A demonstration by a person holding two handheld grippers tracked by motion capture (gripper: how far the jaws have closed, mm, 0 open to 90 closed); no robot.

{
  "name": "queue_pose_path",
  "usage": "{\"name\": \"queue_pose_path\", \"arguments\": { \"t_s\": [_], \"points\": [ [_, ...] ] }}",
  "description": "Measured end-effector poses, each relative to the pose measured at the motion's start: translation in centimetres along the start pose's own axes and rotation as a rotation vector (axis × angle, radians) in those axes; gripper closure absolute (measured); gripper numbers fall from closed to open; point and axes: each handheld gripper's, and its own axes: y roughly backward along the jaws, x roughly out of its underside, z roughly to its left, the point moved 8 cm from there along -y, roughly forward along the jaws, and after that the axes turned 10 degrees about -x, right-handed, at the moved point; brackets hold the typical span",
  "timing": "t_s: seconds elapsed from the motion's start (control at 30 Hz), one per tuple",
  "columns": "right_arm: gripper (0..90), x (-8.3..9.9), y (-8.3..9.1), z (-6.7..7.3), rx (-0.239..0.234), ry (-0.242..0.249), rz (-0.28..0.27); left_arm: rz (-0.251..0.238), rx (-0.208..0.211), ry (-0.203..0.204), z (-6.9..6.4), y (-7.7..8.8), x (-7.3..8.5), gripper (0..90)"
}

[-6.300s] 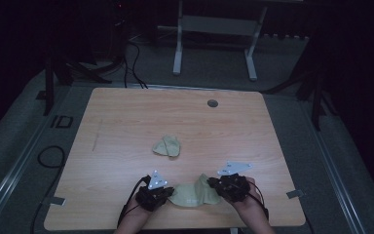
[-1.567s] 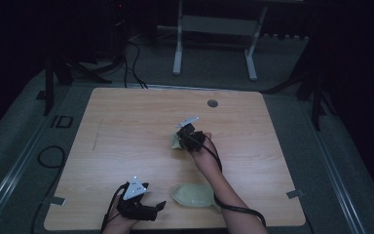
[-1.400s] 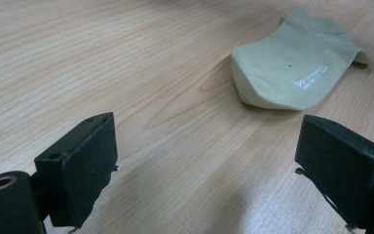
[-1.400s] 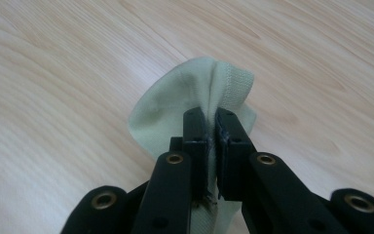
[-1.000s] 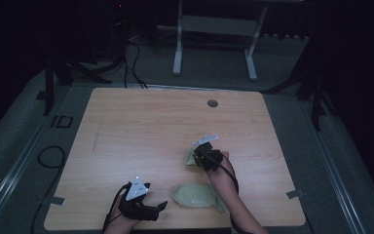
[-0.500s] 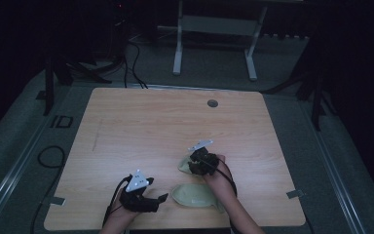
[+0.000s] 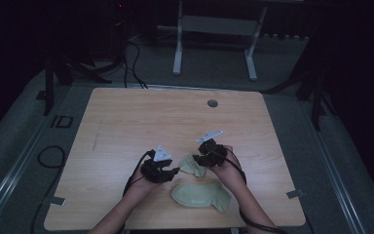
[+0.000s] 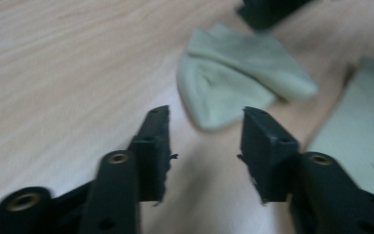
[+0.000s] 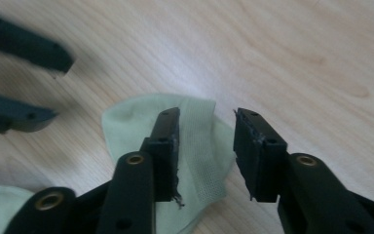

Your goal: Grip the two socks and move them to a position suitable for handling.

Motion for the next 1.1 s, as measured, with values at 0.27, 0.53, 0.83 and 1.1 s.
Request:
{"name": "queue_pose_path", "arguments": {
  "t_s": [0.27, 0.53, 0.83, 1.1],
  "points": [
    [61.5, 2.1, -2.1, -0.4, 0.004, -0.011, 0.075, 0.058, 0.017, -0.031, -0.3, -3.0, -0.8, 56.9],
    [77.0, 2.5, -2.3, -0.2, -0.027, -0.024, 0.061, 0.101, 0.016, -0.059, -0.8, -3.9, -1.1, 78.1],
    [83.5, 2.2, -0.5, 0.3, 0.005, -0.029, 0.0, 0.092, -0.029, -0.109, -1.2, -3.9, -1.2, 86.8],
    [83.4, 2.5, 3.1, -1.2, 0.035, -0.067, -0.078, 0.081, -0.027, -0.105, -1.1, -3.9, -1.2, 87.3]
  ]
}}
